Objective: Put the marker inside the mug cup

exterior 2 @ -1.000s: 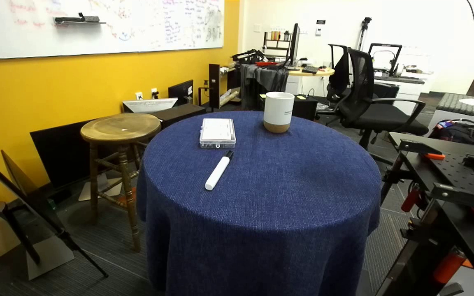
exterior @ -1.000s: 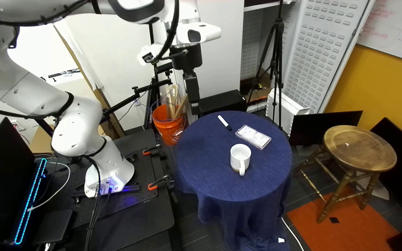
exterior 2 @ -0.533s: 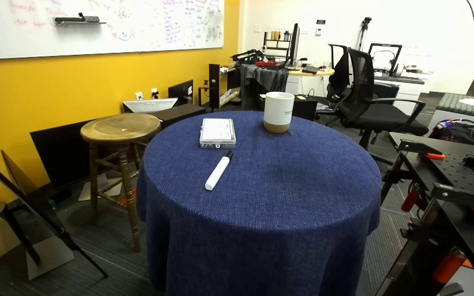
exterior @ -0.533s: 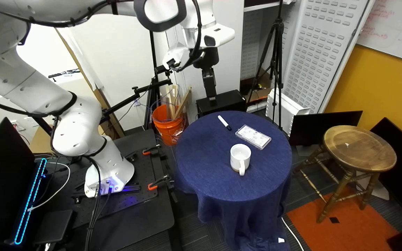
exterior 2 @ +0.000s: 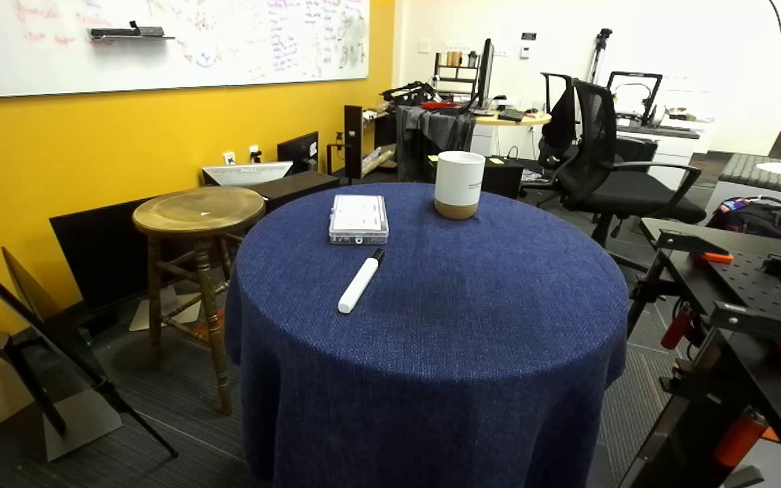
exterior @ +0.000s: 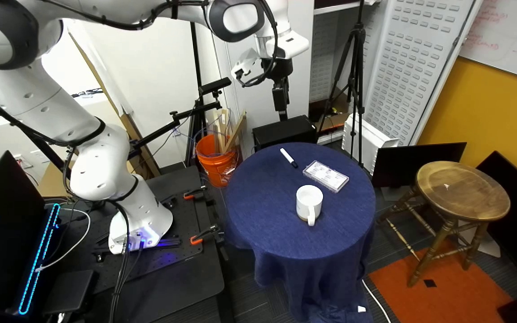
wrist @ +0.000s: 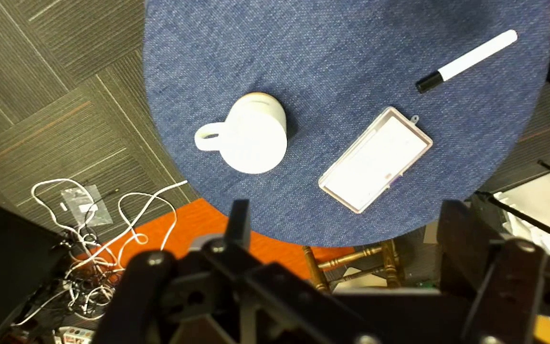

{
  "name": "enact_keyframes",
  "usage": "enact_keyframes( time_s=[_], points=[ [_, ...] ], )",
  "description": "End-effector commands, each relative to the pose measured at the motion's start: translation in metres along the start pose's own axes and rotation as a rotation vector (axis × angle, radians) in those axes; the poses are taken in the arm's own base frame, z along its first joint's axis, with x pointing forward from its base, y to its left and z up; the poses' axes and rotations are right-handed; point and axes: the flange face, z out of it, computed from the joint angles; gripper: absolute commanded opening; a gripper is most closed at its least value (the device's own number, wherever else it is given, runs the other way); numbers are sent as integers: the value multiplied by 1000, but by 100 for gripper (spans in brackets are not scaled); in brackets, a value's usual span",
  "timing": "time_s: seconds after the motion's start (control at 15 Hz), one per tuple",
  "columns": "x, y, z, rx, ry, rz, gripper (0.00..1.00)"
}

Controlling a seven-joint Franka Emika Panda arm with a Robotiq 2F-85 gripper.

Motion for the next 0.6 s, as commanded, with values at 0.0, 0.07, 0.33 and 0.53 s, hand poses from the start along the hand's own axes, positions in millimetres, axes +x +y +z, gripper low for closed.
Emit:
enact_keyframes(
  time_s=[0.0,0.07,0.33,0.53],
  points=[
    [13,-35,6,12,4,31,100],
    [14,-43,8,14,-8,37,100],
    [14,-73,13,31,-15,90,100],
    [11,-94,20,27,-25,102,100]
  ],
)
